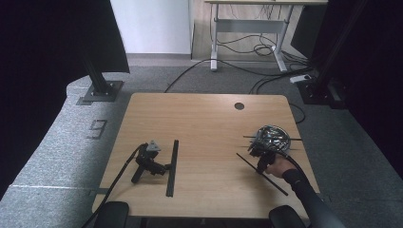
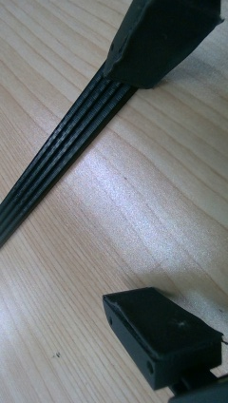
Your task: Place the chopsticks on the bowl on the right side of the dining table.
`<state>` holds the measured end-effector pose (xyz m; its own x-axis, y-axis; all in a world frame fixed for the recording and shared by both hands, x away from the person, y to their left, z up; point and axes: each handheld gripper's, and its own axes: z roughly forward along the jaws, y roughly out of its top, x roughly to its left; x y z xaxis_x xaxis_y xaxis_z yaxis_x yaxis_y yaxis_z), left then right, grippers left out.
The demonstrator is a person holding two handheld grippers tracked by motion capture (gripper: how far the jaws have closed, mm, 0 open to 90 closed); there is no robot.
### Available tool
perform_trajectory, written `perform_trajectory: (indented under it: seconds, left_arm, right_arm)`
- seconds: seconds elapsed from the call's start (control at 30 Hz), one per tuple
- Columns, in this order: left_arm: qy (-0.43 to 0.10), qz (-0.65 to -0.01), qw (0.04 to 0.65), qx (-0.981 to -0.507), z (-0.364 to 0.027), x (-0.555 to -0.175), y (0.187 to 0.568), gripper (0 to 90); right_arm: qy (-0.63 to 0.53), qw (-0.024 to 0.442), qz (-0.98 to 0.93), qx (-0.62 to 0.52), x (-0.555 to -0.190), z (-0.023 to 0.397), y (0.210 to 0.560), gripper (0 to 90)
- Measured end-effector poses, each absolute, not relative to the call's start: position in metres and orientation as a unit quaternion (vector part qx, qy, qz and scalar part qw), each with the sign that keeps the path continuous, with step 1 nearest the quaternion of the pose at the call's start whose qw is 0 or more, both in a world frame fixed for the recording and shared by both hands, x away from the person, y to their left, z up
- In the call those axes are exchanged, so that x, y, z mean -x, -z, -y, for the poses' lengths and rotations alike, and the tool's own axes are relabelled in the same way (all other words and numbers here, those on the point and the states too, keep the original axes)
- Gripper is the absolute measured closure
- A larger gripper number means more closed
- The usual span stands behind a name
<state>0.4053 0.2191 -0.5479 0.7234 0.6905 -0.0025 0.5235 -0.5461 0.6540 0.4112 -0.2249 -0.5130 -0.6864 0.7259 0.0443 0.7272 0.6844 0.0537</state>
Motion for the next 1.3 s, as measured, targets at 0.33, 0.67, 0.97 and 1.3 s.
perform_trajectory:
  seconds: [0.33, 0.67, 0.97, 1.3]
  left_arm:
    - [-0.129, -0.349, 0.324, -0.870, -0.219, -0.405, 0.548, 0.0]
    - [-0.129, -0.348, 0.323, -0.870, -0.219, -0.405, 0.548, 0.0]
    - [-0.129, -0.347, 0.323, -0.871, -0.219, -0.405, 0.548, 0.0]
    - [-0.129, -0.347, 0.324, -0.870, -0.219, -0.405, 0.548, 0.0]
  right_arm:
    - [0.040, 0.007, 0.920, 0.390, -0.410, 0.227, 0.513, 85.7]
    - [0.053, 0.000, 0.923, 0.382, -0.407, 0.224, 0.489, 85.5]
    - [0.074, -0.006, 0.922, 0.380, -0.408, 0.224, 0.460, 85.5]
    - [0.086, -0.018, 0.921, 0.380, -0.410, 0.225, 0.434, 85.5]
